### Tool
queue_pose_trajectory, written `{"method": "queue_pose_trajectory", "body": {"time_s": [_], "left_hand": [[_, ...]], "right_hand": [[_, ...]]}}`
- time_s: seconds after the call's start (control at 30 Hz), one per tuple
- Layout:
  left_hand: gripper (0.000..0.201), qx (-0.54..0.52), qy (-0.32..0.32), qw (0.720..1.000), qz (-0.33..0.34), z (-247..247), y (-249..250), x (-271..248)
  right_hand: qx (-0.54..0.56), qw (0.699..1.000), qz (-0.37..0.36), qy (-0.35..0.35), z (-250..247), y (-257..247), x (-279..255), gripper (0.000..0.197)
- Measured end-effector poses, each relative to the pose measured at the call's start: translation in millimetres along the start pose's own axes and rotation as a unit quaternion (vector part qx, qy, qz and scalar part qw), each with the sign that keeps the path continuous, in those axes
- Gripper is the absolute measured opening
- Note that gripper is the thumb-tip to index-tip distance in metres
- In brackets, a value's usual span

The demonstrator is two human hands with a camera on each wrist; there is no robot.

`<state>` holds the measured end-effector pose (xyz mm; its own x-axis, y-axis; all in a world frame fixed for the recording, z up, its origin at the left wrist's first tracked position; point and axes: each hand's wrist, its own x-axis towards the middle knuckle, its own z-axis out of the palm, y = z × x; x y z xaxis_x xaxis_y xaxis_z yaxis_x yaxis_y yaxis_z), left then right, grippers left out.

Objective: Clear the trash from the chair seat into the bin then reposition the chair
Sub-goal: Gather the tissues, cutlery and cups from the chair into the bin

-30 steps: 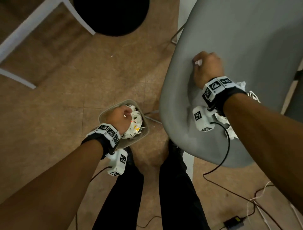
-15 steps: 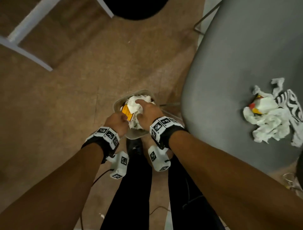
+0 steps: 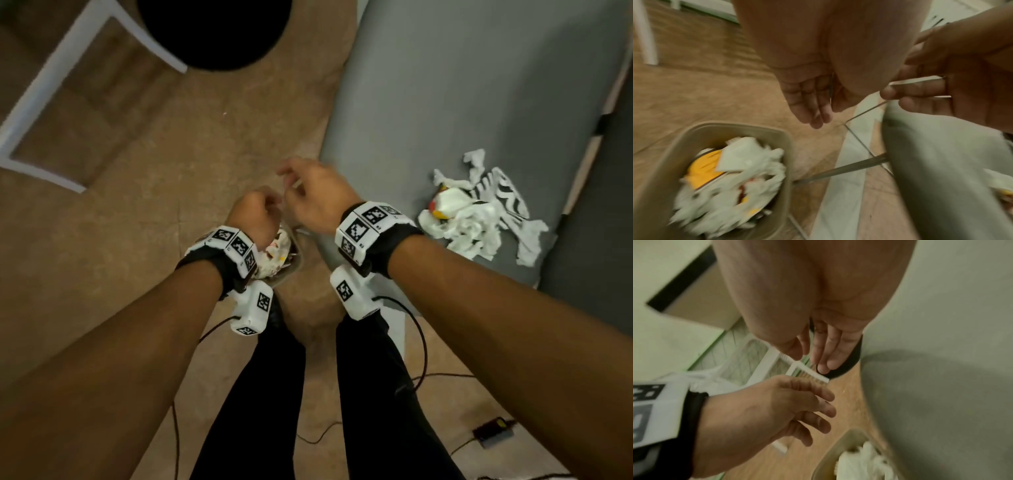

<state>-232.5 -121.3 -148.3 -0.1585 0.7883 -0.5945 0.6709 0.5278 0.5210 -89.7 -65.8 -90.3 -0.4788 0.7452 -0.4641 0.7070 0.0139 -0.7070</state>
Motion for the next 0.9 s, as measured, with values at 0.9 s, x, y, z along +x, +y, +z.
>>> {"method": "queue_pose_trajectory", "body": {"time_s": [0.9], "left_hand": [[0.047,0.266,-0.104,0.929,0.234,110,221,14]], "right_hand": [[-0.006,0.957,0.279,0.076,-173,234,-102,0.041]]}}
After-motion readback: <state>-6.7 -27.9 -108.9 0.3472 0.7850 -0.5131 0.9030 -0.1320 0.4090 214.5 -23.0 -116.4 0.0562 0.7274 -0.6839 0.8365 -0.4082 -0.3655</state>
